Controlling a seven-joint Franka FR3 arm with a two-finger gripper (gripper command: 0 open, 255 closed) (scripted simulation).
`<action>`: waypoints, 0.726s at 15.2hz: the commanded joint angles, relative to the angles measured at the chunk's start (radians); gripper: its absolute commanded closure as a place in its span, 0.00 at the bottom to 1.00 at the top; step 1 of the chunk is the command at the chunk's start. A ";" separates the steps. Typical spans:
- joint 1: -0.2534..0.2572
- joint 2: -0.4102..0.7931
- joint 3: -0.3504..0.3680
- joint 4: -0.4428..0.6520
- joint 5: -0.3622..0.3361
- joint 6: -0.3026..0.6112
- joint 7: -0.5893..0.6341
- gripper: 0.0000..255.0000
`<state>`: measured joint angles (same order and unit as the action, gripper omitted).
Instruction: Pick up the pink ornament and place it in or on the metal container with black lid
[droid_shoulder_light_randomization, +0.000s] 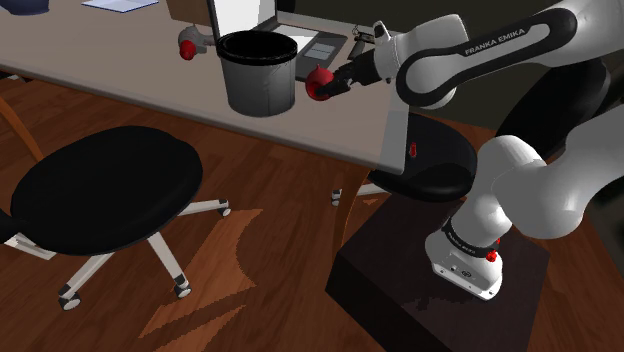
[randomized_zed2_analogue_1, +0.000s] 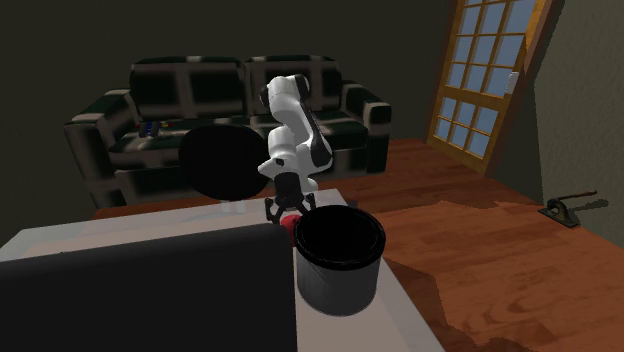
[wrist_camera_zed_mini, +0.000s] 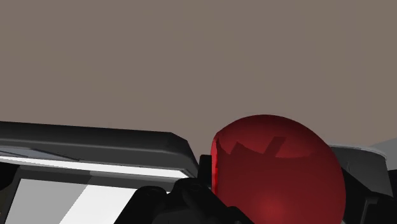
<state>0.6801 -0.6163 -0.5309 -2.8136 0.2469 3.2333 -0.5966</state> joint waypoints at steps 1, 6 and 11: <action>-0.018 -0.005 0.018 0.006 0.000 -0.018 0.006 1.00; -0.096 -0.031 0.097 0.044 -0.007 -0.103 0.038 1.00; -0.154 -0.055 0.156 0.087 -0.018 -0.184 0.070 1.00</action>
<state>0.5350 -0.6662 -0.3823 -2.7338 0.2310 3.0637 -0.5303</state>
